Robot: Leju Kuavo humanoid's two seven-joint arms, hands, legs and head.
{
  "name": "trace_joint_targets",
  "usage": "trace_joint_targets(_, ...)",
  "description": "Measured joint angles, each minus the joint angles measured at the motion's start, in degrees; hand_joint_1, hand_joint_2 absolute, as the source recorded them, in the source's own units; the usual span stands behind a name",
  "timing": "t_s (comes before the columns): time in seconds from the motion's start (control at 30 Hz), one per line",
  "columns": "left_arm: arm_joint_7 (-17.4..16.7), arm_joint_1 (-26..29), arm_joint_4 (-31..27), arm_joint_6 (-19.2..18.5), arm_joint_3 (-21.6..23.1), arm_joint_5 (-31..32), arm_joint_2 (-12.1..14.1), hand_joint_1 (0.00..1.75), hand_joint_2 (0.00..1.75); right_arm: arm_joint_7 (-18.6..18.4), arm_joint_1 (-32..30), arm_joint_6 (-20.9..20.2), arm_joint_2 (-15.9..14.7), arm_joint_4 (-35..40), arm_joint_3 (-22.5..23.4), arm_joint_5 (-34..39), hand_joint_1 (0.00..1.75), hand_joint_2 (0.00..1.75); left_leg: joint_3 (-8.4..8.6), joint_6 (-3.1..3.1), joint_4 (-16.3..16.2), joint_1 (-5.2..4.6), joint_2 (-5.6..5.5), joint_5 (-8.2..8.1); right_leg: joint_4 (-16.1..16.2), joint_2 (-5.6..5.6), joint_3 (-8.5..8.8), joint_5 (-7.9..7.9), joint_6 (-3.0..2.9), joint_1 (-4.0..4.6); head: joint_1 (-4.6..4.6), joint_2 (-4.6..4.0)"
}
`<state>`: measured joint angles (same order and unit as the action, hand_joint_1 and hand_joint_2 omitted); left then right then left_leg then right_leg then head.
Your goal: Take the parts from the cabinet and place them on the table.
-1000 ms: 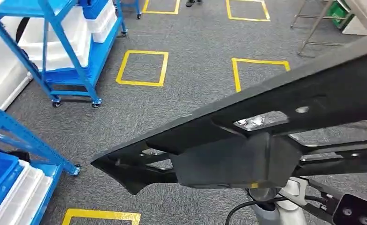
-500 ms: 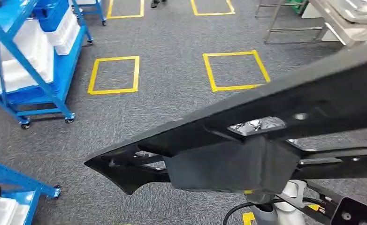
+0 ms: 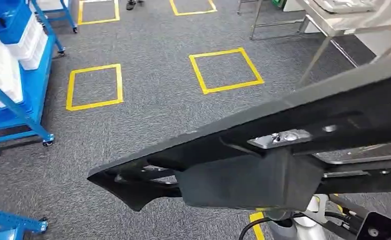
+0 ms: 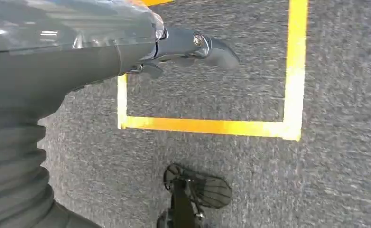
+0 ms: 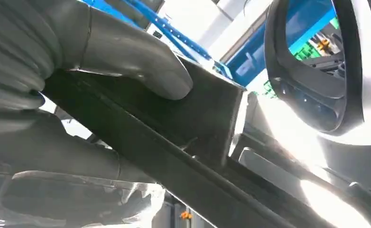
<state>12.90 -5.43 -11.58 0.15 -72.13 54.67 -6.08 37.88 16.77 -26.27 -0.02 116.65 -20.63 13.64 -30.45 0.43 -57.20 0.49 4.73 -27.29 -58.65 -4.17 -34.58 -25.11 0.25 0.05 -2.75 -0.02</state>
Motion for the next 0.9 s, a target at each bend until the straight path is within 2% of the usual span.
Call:
trace_joint_targets(0.03, 0.0, 0.01, 0.0, 0.02, 0.0, 0.02, 0.0, 0.0, 1.75, 0.0, 0.05, -0.13, 0.0, 0.11, 0.0, 0.02, 1.75, 1.75, 0.03, -0.38, -0.04, -0.41, 0.37, -0.23, 0.34, -0.78, 0.18, -0.32, -0.44, 0.61, 0.0, 0.02)
trace_joint_targets(0.07, 0.0, 0.03, 0.0, 0.02, -0.02, 0.0, 0.0, 0.0, 1.75, 0.0, 0.11, -0.26, 0.02, 0.13, 0.0, 0.09, 1.75, 1.75, 0.12, -0.66, -0.01, -0.31, 0.82, -0.33, 0.43, 0.22, 0.04, -0.23, -0.68, 0.68, 0.0, 0.02)
trace_joint_targets(0.13, 0.0, -0.03, 0.0, 0.0, -0.02, 0.0, -0.04, 0.0, 1.75, -0.09, 0.06, -0.31, 0.0, 0.13, 0.0, 0.09, 1.75, 1.75, 0.49, -1.15, 0.25, -0.3, 2.06, -0.45, 0.47, 1.5, -0.17, -0.29, -1.03, 0.87, 0.0, 0.02)
trace_joint_targets(0.17, 0.04, -0.17, 0.0, -0.04, -0.02, 0.0, -0.11, 0.0, 1.75, -0.13, 0.09, -0.37, 0.0, 0.3, 0.0, 0.09, 1.75, 1.75, 0.76, -1.6, 0.22, -0.24, 2.42, -0.75, 1.08, 2.33, 0.14, 0.04, -1.53, 0.4, 0.0, 0.02)
trace_joint_targets(0.2, 0.09, -0.34, 0.0, -0.11, -0.02, 0.0, -0.09, 0.0, 1.75, -0.2, 0.16, -0.44, 0.02, 0.44, 0.02, 0.13, 1.75, 1.75, 0.64, -1.92, -0.63, 0.11, -0.36, -1.54, 1.41, 2.84, 0.5, 0.23, -1.75, 0.18, 0.0, 0.02)
trace_joint_targets(0.23, 0.15, -0.32, 0.0, -0.15, -0.02, 0.0, -0.15, 0.0, 1.75, -0.2, 0.39, -0.52, 0.11, 0.44, 0.02, 0.18, 1.75, 1.75, -0.52, -1.96, -3.35, 0.19, -2.53, -3.42, 1.45, 3.32, 0.55, 0.25, -2.09, 0.03, -0.02, 0.02)
trace_joint_targets(0.27, 0.13, -0.22, 0.0, -0.2, -0.02, 0.0, -0.26, 0.0, 1.75, -0.24, 0.41, -0.61, 0.17, 0.44, 0.02, 0.24, 1.75, 1.75, -2.76, -2.05, -8.08, 0.28, -3.57, -5.89, 1.45, 3.94, 0.54, 0.23, -2.24, 0.0, 0.0, 0.0)
trace_joint_targets(0.3, 0.11, -0.06, 0.0, -0.2, -0.02, 0.0, -0.26, 0.0, 1.75, -0.26, 0.38, -0.66, 0.15, 0.42, 0.02, 0.28, 1.75, 1.75, -5.16, -2.16, -12.84, 0.29, -3.98, -7.76, 1.44, 4.73, 0.52, 0.21, -2.3, 0.03, -0.02, 0.02)
trace_joint_targets(0.33, -0.02, 0.15, 0.0, -0.17, -0.02, 0.02, -0.24, 0.0, 1.75, -0.28, 0.32, -0.87, 0.17, 0.42, 0.04, 0.46, 1.75, 1.75, -7.33, -2.3, -16.92, 0.28, -4.16, -8.96, 1.39, 5.58, 0.52, 0.21, -2.32, 0.09, -0.02, 0.02)
trace_joint_targets(0.37, -0.04, 0.29, 0.0, -0.17, -0.04, 0.0, -0.2, 0.0, 1.75, -0.35, 0.27, -1.09, 0.15, 0.42, 0.11, 0.61, 1.75, 1.75, -8.46, -2.3, -18.49, 0.29, -4.18, -8.66, 1.35, 6.45, 0.56, 0.21, -2.31, 0.12, 0.0, 0.02)
trace_joint_targets(0.4, -0.04, 0.27, 0.0, -0.28, -0.07, -0.13, -0.17, 0.0, 1.75, -0.55, 0.26, -1.48, 0.17, 0.39, 0.28, 0.74, 1.75, 1.75, -8.18, -2.24, -16.99, 0.29, -4.21, -6.88, 1.29, 7.3, 0.61, 0.18, -2.28, 0.1, 0.0, 0.02)
trace_joint_targets(0.43, -0.02, 0.14, 0.0, -0.46, -0.09, -0.22, -0.15, 0.0, 1.75, -0.61, 0.28, -1.6, 0.17, 0.39, 0.44, 0.92, 1.75, 1.75, -6.67, -2.16, -13.02, 0.3, -4.35, -4.04, 1.14, 8.09, 0.72, 0.1, -2.16, 0.05, -0.02, 0.02)
trace_joint_targets(0.47, -0.02, 0.06, 0.0, -0.52, -0.09, -0.2, -0.15, 0.0, 1.75, -0.72, 0.35, -1.6, 0.22, 0.35, 0.63, 1.12, 1.75, 1.75, -4.62, -2.1, -8.04, 0.38, -4.95, -1.09, 0.96, 8.78, 0.83, -0.02, -1.98, -0.02, -0.02, 0.0)
trace_joint_targets(0.5, 0.0, 0.06, 0.0, -0.59, -0.07, -0.18, -0.15, 0.0, 1.75, -0.79, 0.46, -1.6, 0.26, 0.24, 0.81, 1.14, 1.75, 1.75, -2.62, -2.07, -3.24, 0.58, -6.78, 1.3, 0.75, 9.41, 0.85, -0.19, -1.72, -0.1, 0.0, 0.0)
trace_joint_targets(0.53, 0.0, 0.08, 0.0, -0.63, -0.07, -0.18, -0.15, 0.0, 1.75, -0.85, 0.66, -1.6, 0.28, 0.07, 0.94, 1.14, 1.75, 1.75, -1.87, -1.91, -1.21, 0.66, -9.26, 0.51, 0.3, 10.04, 0.5, -0.35, -1.35, 0.21, 0.0, 0.0)
trace_joint_targets(0.63, -0.02, -0.06, 0.0, -0.66, -0.09, -0.18, -0.13, 0.0, 1.75, -1.05, 0.76, -1.6, 0.42, -0.17, 1.33, 1.11, 1.75, 1.75, -1.78, -1.04, -1.01, 0.35, -8.03, 0.46, 0.56, 11.71, -0.22, 0.13, -0.22, -0.4, 0.0, 0.02)
trace_joint_targets(0.67, 0.0, -0.18, 0.0, -0.66, -0.09, -0.15, -0.15, 0.0, 1.75, -1.12, 0.81, -1.6, 0.42, -0.22, 1.6, 1.14, 1.75, 1.75, -1.65, -0.57, -0.56, 0.55, -7.53, 0.76, 0.59, 12.27, -0.35, 0.18, 0.26, -0.18, 0.0, 0.0)
trace_joint_targets(0.7, 0.0, -0.34, 0.0, -0.68, -0.09, -0.15, -0.2, 0.0, 1.75, -1.11, 0.74, -1.6, 0.42, -0.26, 1.79, 1.11, 1.75, 1.75, -1.48, -0.12, -0.19, 0.71, -6.69, 1.06, -0.07, 10.3, -0.39, -0.32, 0.27, -0.32, 0.0, 0.02)
trace_joint_targets(0.73, 0.02, -0.34, 0.0, -0.7, -0.09, -0.18, -0.17, 0.0, 1.75, -1.12, 1.01, -1.6, 0.42, -0.28, 1.97, 1.11, 1.75, 1.75, -1.4, 0.34, -0.03, 0.6, -6.16, 1.03, -2.18, 7.02, -1.47, -1.92, 0.53, -0.01, 0.0, 0.02)
trace_joint_targets(0.77, 0.02, -0.21, 0.0, -0.68, -0.09, -0.18, -0.13, 0.0, 1.75, -1.18, 1.18, -1.57, 0.42, -0.39, 1.99, 1.11, 1.75, 1.75, -1.42, 0.51, -0.03, 0.39, -5.36, 0.98, -6.6, 5.49, -3.65, -4.4, 0.84, -0.14, 0.0, 0.02)
trace_joint_targets(0.8, 0.02, -0.04, 0.0, -0.68, -0.09, -0.17, -0.07, 0.0, 1.75, -1.33, 1.14, -1.57, 0.42, -0.52, 2.05, 1.14, 1.75, 1.75, -1.42, 0.64, -0.03, 0.22, -4.63, 0.9, -11.33, 4.94, -5.97, -6.53, 1.06, -0.34, 0.0, 0.0)
trace_joint_targets(0.83, 0.02, 0.09, 0.0, -0.7, -0.11, -0.15, -0.04, 0.0, 1.75, -1.77, 1.14, -1.51, 0.42, -0.72, 2.2, 1.14, 1.75, 1.75, -1.43, 0.75, -0.04, 0.11, -3.75, 0.8, -15.68, 4.75, -8.21, -7.98, 1.21, -0.49, 0.0, 0.02)
trace_joint_targets(0.87, 0.02, 0.11, 0.0, -0.77, -0.11, -0.02, -0.02, 0.0, 1.75, -2.14, 1.15, -1.38, 0.42, -1.05, 2.32, 1.24, 1.75, 1.75, -1.43, 0.75, -0.06, 0.04, -2.99, 0.73, -17.73, 4.66, -9.27, -8.15, 1.28, -0.58, 0.0, 0.02)
trace_joint_targets(0.9, 0.02, 0.05, 0.0, -0.83, -0.11, 0.04, -0.04, 0.0, 1.75, -2.53, 1.27, -1.31, 0.42, -1.74, 2.49, 1.42, 1.75, 1.75, -1.37, 0.72, -0.06, 0.0, -2.3, 0.64, -16.89, 4.55, -8.95, -7.01, 1.3, -0.6, 0.0, 0.0)
